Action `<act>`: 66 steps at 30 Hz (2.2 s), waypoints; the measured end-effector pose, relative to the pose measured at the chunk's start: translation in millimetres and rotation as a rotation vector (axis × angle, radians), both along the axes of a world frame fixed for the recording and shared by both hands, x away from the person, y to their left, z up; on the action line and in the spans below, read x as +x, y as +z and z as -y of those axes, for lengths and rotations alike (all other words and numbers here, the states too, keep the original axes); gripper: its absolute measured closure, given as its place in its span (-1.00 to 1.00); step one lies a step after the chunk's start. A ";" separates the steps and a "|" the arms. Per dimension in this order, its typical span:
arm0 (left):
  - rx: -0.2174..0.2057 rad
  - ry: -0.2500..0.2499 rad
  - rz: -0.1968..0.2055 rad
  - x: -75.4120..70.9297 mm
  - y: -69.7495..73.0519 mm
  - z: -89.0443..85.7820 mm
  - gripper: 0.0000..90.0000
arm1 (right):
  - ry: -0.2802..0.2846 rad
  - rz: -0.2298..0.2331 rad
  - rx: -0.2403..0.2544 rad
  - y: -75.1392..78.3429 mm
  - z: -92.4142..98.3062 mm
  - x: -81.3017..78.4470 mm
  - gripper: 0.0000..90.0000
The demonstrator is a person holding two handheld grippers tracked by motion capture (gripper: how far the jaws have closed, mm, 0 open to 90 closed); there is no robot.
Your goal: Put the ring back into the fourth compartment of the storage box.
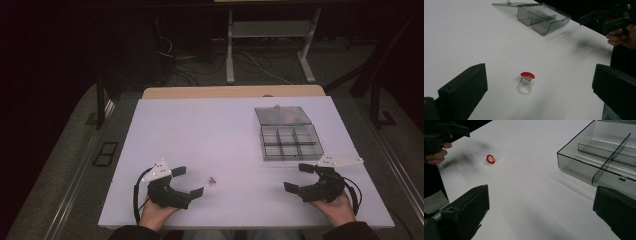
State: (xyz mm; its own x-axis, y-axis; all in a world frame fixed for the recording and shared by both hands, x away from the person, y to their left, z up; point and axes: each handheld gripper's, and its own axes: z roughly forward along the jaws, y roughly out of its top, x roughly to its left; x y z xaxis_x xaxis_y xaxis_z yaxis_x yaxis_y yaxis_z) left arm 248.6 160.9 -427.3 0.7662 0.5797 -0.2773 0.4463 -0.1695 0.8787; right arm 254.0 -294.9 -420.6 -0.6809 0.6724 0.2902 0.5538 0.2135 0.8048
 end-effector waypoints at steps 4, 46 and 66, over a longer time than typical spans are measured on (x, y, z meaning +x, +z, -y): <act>-0.003 -0.002 -0.001 0.0 0.0 -0.4 -1.00 | 0.004 0.002 -0.008 -0.3 -0.8 -0.3 -1.00; 0.059 -0.036 -0.014 12.4 19.7 4.5 -1.00 | 0.007 -0.014 -0.061 -2.3 -1.7 -2.5 -1.00; 0.176 -0.066 -0.082 37.2 11.3 19.3 -1.00 | 0.010 -0.014 -0.064 -2.2 -1.4 -2.8 -1.00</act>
State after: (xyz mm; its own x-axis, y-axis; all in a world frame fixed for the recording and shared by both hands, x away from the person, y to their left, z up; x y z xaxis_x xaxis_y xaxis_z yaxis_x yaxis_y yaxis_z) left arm 285.8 141.7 -416.0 0.7831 0.5741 -0.2389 0.4977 -0.3483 0.7944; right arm 251.2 -293.4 -422.8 -0.6837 0.6832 0.2566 0.5628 0.2697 0.7813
